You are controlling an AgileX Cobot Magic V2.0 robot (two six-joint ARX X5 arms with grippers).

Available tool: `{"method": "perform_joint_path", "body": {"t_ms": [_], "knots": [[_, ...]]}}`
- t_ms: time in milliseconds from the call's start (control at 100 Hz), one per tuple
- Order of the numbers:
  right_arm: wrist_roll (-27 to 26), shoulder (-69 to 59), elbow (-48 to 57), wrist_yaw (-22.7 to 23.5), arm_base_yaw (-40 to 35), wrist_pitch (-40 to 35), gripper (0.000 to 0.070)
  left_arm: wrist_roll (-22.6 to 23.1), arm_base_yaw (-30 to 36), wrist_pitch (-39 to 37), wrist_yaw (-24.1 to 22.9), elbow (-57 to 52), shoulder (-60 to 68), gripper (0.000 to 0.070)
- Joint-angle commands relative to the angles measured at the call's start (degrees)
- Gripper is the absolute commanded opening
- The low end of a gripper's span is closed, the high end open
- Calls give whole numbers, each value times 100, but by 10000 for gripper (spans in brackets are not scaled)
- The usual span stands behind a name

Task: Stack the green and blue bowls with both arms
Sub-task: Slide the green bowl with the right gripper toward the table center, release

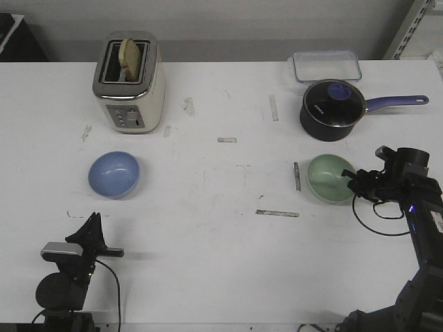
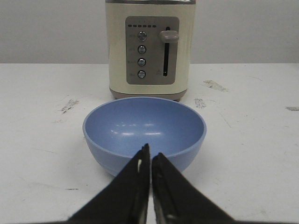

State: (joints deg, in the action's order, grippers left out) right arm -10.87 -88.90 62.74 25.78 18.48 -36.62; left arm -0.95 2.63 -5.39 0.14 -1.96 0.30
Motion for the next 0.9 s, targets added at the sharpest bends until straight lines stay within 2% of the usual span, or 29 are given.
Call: {"method": "perform_joint_path", "body": {"t_ms": [0, 110, 390, 630, 890], "knots": [[13, 96, 111, 299, -42, 50, 9, 28, -11, -68, 4, 127, -11, 2], [-83, 337, 111, 643, -247, 66, 9, 28, -11, -68, 4, 127, -11, 2], [-603, 518, 109, 498, -1552, 61, 9, 28, -11, -68, 4, 127, -11, 2], [-1357, 514, 109, -525, -3108, 247, 8, 28, -11, -68, 4, 127, -11, 2], [-2321, 282, 109, -1123, -4463, 761, 8, 28, -11, -68, 4, 127, -11, 2]]}}
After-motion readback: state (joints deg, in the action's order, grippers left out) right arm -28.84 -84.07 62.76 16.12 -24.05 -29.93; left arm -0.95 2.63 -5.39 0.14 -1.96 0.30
